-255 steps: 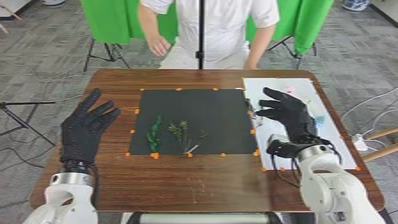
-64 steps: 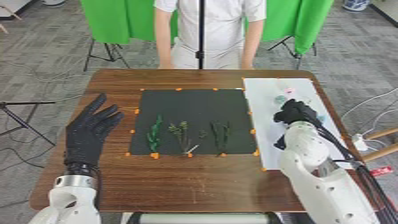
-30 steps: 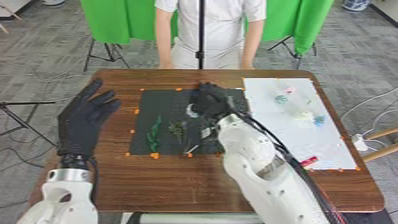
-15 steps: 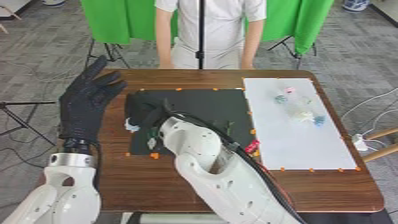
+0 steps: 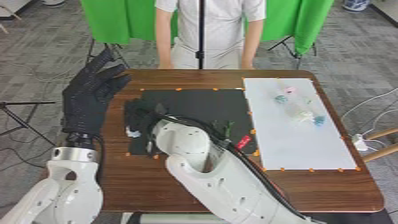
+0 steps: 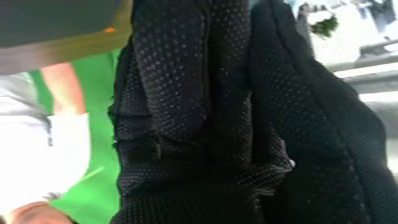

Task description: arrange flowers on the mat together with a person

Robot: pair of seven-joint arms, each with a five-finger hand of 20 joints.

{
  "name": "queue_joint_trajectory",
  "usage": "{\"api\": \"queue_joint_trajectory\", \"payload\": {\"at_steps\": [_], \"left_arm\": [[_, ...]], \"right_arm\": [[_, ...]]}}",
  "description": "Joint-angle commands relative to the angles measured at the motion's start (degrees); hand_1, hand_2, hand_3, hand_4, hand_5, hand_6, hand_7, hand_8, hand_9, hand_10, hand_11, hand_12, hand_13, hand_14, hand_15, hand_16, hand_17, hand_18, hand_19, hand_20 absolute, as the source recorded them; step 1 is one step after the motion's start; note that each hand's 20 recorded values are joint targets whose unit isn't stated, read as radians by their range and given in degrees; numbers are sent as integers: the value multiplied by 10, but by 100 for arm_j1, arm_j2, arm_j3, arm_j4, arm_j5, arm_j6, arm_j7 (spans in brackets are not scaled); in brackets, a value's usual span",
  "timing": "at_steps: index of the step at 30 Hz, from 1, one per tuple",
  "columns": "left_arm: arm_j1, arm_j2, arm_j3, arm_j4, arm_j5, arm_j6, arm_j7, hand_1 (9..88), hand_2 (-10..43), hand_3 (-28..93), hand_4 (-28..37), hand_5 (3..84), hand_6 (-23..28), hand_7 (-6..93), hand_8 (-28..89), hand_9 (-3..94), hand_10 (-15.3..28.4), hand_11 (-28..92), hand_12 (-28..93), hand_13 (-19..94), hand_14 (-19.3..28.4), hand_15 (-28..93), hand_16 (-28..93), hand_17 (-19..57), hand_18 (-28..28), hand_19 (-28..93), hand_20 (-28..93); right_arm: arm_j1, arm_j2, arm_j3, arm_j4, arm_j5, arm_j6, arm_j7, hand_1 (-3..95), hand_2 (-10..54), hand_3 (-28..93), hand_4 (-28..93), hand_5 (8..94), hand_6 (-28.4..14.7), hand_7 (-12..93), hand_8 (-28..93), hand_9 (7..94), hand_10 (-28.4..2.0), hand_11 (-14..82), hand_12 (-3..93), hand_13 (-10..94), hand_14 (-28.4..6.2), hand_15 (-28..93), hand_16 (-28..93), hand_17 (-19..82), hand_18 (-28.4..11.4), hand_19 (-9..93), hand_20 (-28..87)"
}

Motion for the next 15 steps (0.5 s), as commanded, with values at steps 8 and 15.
{"api": "queue_joint_trajectory", "payload": {"at_steps": [8, 15], "left_arm": [[152, 5, -27, -24, -57, -58, -14, 222, 91, 789, -271, 367, 95, 114, -94, 377, 215, 271, 98, 292, 279, 564, -115, -52, 257, 698, -23], [684, 64, -304, -190, -139, 133, 182, 224, 92, 787, -270, 368, 96, 113, -93, 377, 215, 272, 98, 292, 278, 564, -115, -52, 257, 699, -25]], "right_arm": [[29, -96, 176, -104, -161, -121, -33, 534, -95, 608, -283, 686, 40, 133, -132, 921, -83, 184, 247, 851, -38, 522, 182, 314, -176, 836, 143], [-247, -260, 952, -755, 971, -607, 57, 464, -95, 698, -283, 672, 37, 134, -132, 857, -104, 228, 183, 797, -54, 533, 158, 285, -183, 827, 142]]}}
